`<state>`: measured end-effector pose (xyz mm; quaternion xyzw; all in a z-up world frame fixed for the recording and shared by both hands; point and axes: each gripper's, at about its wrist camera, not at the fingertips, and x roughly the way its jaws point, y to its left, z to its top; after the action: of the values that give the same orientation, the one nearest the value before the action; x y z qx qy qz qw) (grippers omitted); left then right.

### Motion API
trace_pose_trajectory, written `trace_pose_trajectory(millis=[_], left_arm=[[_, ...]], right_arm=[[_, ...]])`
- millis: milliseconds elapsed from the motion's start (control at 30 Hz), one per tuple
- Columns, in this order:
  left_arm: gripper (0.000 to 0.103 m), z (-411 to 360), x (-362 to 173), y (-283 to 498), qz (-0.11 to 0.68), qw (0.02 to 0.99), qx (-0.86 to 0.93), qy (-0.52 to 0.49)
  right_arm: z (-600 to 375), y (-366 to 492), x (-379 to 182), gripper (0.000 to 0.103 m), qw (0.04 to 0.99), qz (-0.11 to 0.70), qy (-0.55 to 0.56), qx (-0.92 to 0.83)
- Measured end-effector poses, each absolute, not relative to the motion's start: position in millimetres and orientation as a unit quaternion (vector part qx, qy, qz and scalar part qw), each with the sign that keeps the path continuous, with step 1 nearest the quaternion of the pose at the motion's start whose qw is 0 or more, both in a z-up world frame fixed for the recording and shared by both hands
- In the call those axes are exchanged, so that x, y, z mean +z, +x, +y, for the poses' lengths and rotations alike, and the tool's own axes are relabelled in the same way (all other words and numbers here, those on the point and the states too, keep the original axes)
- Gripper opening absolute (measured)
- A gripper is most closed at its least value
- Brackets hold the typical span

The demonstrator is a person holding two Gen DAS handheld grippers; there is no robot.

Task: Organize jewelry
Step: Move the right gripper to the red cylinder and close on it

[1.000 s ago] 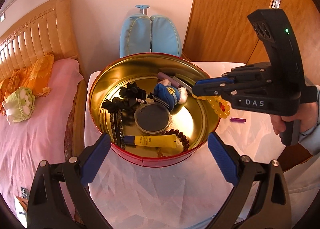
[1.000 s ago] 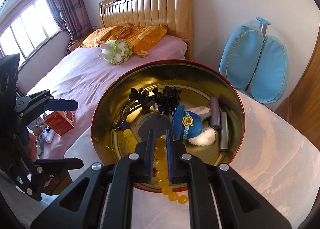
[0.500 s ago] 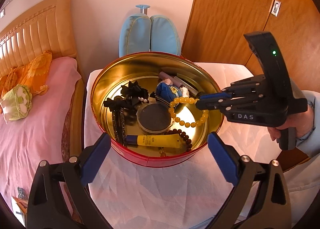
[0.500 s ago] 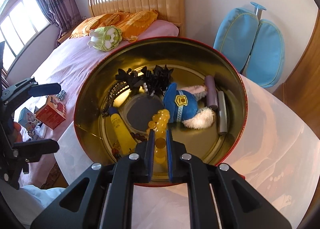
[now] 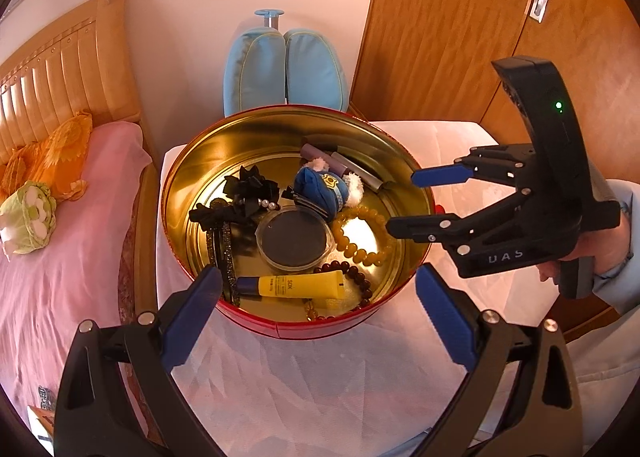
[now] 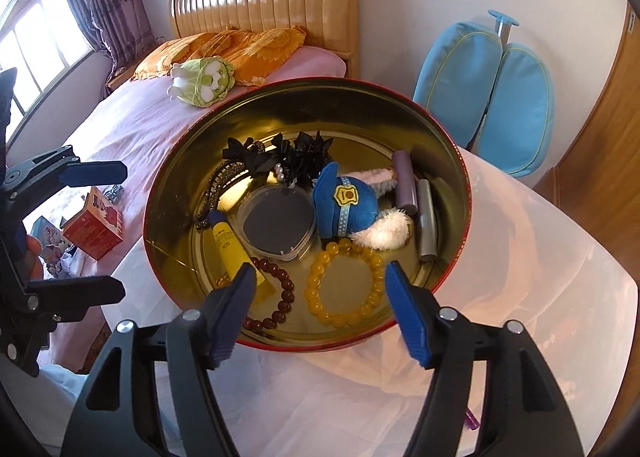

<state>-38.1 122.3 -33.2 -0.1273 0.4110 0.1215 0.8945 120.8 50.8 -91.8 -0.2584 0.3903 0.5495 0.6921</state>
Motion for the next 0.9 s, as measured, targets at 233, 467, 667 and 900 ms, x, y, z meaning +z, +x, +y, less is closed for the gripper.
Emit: trace_pose_trajectory(millis=[233, 467, 667, 900], left_arm=[[0.095, 110.5, -33.6, -30.3, 0.417, 0.894, 0.107, -0.121], [0.095, 78.6, -31.8, -8.7, 0.421, 0.900, 0.058, -0.101], [0.095, 45.4, -29.3, 15.1, 0.423, 0.902, 0.016, -0.080], [0.095, 10.4, -31.4, 37.1, 0.426, 0.902, -0.018, -0.070]], right_arm=[[23.3, 138.5, -78.4, 0.089, 0.734, 0.368, -0.232, 0.522], [-22.7, 175.8, -84.6, 0.089, 0.763, 0.393, -0.206, 0.471], [-56.6, 188.5, -95.2, 0.089, 0.766, 0.407, -0.208, 0.452], [-72.2, 195.0, -117.6, 0.089, 0.747, 0.425, -0.235, 0.454]])
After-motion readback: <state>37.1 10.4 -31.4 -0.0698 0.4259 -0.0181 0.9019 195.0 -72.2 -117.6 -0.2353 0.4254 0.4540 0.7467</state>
